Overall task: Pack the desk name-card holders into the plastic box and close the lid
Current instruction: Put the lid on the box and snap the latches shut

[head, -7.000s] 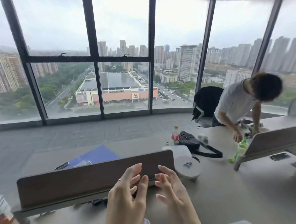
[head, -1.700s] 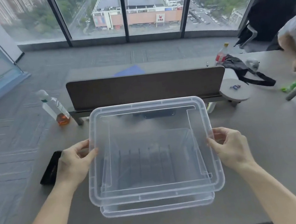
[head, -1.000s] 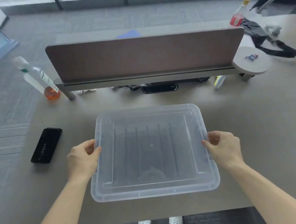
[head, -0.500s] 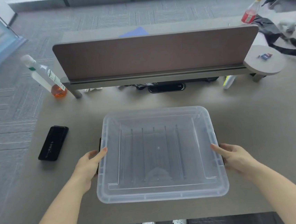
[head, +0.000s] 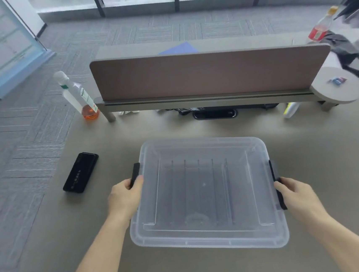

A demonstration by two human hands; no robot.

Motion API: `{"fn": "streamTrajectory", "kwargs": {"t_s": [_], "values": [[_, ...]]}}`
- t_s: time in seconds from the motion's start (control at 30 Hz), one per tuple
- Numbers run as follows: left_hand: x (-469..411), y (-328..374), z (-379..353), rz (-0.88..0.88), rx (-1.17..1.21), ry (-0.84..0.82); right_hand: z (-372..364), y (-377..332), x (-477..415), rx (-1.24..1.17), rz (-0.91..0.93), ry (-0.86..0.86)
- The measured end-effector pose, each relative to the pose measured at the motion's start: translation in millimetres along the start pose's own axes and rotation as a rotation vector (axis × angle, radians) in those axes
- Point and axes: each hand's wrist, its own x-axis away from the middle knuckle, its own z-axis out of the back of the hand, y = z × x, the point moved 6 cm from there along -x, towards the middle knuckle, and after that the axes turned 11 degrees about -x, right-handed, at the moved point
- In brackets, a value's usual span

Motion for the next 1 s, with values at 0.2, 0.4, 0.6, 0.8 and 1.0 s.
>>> {"fn": "streamTrajectory", "kwargs": {"t_s": [0.2, 0.4, 0.6, 0.8, 1.0], "values": [[4.6, 7.2, 0.5, 0.093, 0.007, 0.04, -2.5, -5.5, 4.9, -0.051, -0.031, 0.087], [16.7, 16.1, -8.0, 0.07, 0.072, 0.082, -9.5, -15.8, 11.1, -0.032, -0.029, 0.117], [9.2, 11.7, -9.7, -0.007, 0.044, 0.054, -17.2, -11.7, 7.6, 0.025, 0.056, 0.052], [29.3, 76.9, -74.8, -0.796, -0.637, 0.06, -88.9, -55.8, 11.6, 0.535, 0.655, -0.084], [14.9, 61.0, -109.6, -0.793, -0.81, 0.108, -128.9, -42.1, -2.7, 0.77, 0.732, -0.116]]}}
